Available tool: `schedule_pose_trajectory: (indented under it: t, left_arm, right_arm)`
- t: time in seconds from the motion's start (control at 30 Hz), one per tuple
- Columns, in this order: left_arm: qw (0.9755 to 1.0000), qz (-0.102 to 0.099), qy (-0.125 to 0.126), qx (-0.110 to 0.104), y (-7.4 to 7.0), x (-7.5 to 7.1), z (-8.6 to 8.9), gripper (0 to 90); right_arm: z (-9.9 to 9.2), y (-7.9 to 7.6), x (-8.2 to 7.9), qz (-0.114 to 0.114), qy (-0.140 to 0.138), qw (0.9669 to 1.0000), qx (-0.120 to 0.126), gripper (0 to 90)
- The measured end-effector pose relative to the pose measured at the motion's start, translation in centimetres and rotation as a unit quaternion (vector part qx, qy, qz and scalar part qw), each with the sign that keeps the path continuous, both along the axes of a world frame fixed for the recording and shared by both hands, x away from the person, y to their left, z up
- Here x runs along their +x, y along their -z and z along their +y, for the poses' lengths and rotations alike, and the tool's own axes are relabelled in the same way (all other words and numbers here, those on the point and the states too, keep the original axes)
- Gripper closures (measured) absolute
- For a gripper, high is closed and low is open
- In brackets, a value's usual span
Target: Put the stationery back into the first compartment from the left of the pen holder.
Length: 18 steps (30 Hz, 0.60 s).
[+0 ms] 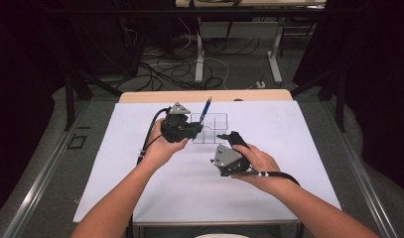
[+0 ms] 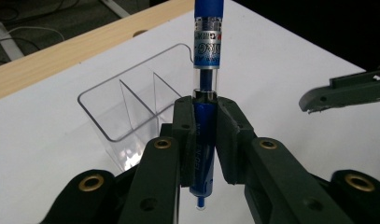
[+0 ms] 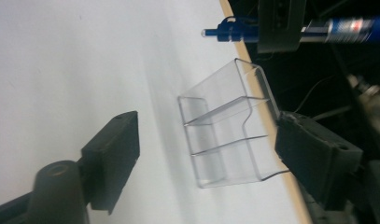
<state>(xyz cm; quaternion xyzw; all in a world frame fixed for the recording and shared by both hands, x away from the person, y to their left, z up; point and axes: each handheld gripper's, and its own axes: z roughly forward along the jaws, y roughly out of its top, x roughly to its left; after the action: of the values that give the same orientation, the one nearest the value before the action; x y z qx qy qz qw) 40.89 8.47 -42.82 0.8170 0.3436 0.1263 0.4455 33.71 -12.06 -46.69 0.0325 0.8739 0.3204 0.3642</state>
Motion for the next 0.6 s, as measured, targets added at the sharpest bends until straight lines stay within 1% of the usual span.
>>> schedule_pose_trajectory:
  t: [0.03, 0.07, 0.1, 0.13, 0.17, 0.23, 0.3, 0.33, 0.4, 0.43, 0.47, 0.5, 0.53, 0.6]
  left_arm:
    - [1.0, -0.001, -0.008, -0.006, 0.0, 0.1, 0.0, 79.6]
    - [0.9998, -0.005, -0.01, -0.014, 0.0, 0.3, 0.0, 79.6]
    - [0.9998, -0.008, -0.013, -0.014, 0.0, 0.4, 0.1, 79.6]
    - [0.9995, -0.009, -0.019, -0.023, 0.0, 0.6, 0.1, 79.6]
    - [0.9994, -0.013, -0.02, -0.026, -0.1, 0.8, 0.3, 79.6]
    - [0.9988, -0.018, -0.029, -0.034, -0.1, 1.1, 0.4, 79.6]
    - [0.9983, -0.021, -0.036, -0.041, -0.1, 1.4, 0.6, 79.6]
    - [0.9979, -0.026, -0.041, -0.044, -0.1, 1.6, 0.6, 79.6]
    - [0.997, -0.033, -0.047, -0.052, 0.0, 1.9, 0.6, 79.6]
    - [0.9969, -0.036, -0.049, -0.05, 0.0, 2.1, 0.6, 79.6]
    - [0.9959, -0.038, -0.056, -0.06, 0.1, 2.2, 0.5, 79.6]
    - [0.9959, -0.039, -0.058, -0.057, 0.1, 2.4, 0.6, 79.6]
    - [0.9953, -0.043, -0.061, -0.061, 0.2, 2.6, 0.6, 79.6]
    - [0.9945, -0.045, -0.069, -0.065, 0.3, 2.9, 0.5, 79.6]
  right_arm:
    - [-0.1, 0.0, 0.1, 0.016, 0.008, 0.9997, 0.014, 18.9]
    - [-0.3, 0.0, 0.3, 0.036, 0.014, 0.9988, 0.03, 17.9]
    - [-0.4, 0.1, 0.4, 0.055, 0.022, 0.9974, 0.042, 16.6]
    - [-0.6, 0.1, 0.6, 0.071, 0.035, 0.9956, 0.049, 15.5]
    - [-0.8, 0.1, 0.7, 0.084, 0.042, 0.9939, 0.058, 15.2]
    - [-1.3, 0.2, 1.0, 0.117, 0.061, 0.9877, 0.083, 14.9]
    - [-1.9, 0.3, 1.2, 0.142, 0.076, 0.9809, 0.11, 14.7]
    - [-2.1, 0.3, 1.3, 0.153, 0.087, 0.9767, 0.123, 14.5]
    - [-2.7, 0.5, 1.6, 0.169, 0.103, 0.9692, 0.146, 12.4]
    - [-3.0, 0.5, 1.8, 0.173, 0.111, 0.9664, 0.154, 10.1]
    - [-3.2, 0.6, 1.8, 0.173, 0.123, 0.9635, 0.163, 8.3]
    - [-3.5, 0.6, 1.9, 0.184, 0.133, 0.9598, 0.166, 7.0]
    - [-3.8, 0.7, 2.0, 0.185, 0.14, 0.9583, 0.167, 5.6]
    - [-4.2, 0.8, 2.1, 0.197, 0.155, 0.9518, 0.176, 3.0]
